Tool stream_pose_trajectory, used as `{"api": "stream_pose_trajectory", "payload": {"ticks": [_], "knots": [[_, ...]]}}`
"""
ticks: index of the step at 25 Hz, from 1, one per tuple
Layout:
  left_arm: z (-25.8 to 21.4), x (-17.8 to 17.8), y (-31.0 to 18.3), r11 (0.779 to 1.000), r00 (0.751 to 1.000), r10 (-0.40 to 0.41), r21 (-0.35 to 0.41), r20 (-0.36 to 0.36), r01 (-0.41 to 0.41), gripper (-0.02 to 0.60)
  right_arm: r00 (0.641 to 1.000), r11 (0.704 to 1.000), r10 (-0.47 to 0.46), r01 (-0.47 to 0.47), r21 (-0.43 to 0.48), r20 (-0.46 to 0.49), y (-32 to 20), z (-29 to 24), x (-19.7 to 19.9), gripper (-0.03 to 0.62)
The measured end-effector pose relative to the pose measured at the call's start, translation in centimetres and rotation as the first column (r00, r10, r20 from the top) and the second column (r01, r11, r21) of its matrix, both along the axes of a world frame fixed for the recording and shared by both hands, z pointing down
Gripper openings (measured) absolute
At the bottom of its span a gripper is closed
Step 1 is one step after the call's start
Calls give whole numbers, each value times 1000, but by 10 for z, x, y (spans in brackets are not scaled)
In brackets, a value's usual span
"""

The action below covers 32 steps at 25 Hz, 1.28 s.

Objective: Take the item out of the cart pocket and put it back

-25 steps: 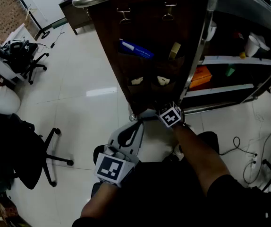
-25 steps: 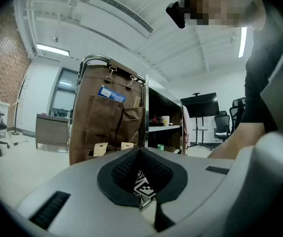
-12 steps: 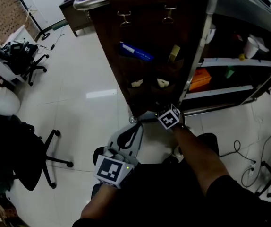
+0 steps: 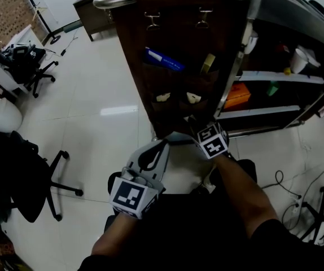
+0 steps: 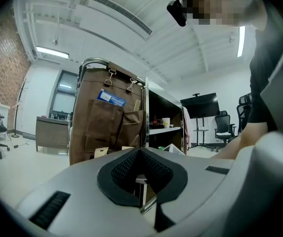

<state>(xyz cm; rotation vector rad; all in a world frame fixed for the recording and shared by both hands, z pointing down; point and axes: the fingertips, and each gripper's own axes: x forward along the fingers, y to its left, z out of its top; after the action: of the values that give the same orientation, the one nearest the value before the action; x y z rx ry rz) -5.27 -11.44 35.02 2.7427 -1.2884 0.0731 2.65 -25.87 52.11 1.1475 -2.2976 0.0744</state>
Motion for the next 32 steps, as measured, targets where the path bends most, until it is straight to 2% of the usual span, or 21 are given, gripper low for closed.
{"api": "stream_pose_trajectory", "payload": {"ticks": [12, 16, 23, 27, 32], "knots": [[-12, 12, -1, 1000, 1000, 10, 25, -4, -10, 0, 980, 988, -78, 52, 142, 185, 94, -151, 15, 75], [-15, 15, 3, 999, 1000, 17, 35, -5, -17, 0, 967, 979, -114, 71, 190, 227, 129, -182, 19, 75], [-11, 20, 9, 999, 1000, 24, 28, 2, -24, 0, 968, 985, -132, 103, 139, 215, 171, -163, 17, 74], [-13, 22, 12, 999, 1000, 30, 40, 2, -30, 0, 970, 990, -117, 96, 103, 215, 170, -144, 18, 74], [-13, 27, 14, 998, 999, 48, 40, 7, -48, 0, 968, 991, -107, 85, 103, 227, 164, -143, 20, 74]]}}
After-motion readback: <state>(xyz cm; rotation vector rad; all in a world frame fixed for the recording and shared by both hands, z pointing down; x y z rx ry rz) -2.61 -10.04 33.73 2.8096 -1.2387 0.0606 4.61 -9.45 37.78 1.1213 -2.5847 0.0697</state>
